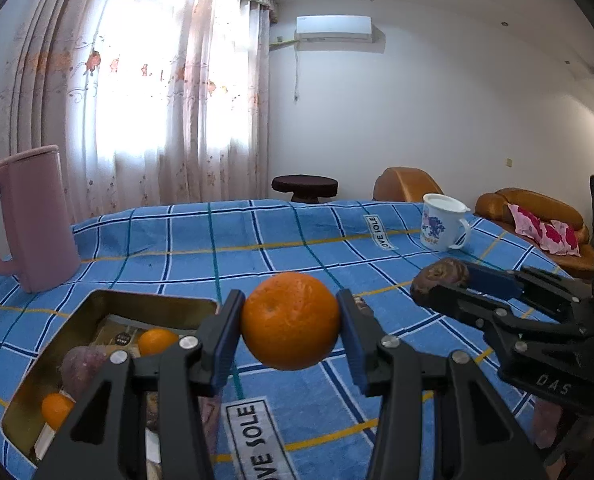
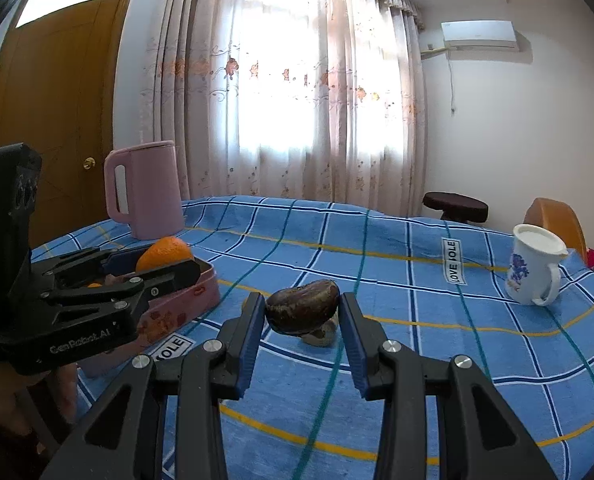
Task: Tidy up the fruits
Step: 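Carry the orange and brown fruit over the tin box and open both grippers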
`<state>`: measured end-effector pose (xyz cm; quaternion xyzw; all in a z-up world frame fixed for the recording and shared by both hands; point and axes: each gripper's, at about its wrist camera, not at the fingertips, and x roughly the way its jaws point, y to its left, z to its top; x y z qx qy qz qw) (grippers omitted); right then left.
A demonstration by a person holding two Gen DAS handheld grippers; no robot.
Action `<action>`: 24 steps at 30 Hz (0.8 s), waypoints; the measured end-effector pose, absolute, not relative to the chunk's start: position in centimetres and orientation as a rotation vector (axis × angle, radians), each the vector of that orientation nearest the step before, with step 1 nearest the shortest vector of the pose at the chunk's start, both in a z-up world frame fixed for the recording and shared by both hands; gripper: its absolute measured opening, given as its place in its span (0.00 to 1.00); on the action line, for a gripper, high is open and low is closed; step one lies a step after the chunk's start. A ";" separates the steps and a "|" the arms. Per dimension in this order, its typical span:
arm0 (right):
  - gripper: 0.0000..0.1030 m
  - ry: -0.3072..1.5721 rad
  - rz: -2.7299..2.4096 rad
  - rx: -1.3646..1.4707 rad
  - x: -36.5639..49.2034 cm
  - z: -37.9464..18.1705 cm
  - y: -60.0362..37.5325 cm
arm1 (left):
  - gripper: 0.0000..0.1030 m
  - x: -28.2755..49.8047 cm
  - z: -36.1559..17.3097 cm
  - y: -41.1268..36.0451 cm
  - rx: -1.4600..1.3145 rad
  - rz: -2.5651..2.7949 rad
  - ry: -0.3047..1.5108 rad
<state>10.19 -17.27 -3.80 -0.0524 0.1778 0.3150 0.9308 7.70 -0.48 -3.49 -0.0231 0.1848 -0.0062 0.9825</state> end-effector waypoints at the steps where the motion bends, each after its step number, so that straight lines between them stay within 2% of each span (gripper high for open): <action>1: 0.39 0.364 0.652 -0.112 10.1 -3.6 -16.9 | 0.47 7.6 -3.5 -0.3 -0.051 -0.013 0.372; 24: 0.39 0.384 0.895 -0.232 8.7 -2.6 -3.8 | 0.47 4.2 -3.6 10.2 -0.167 0.166 0.421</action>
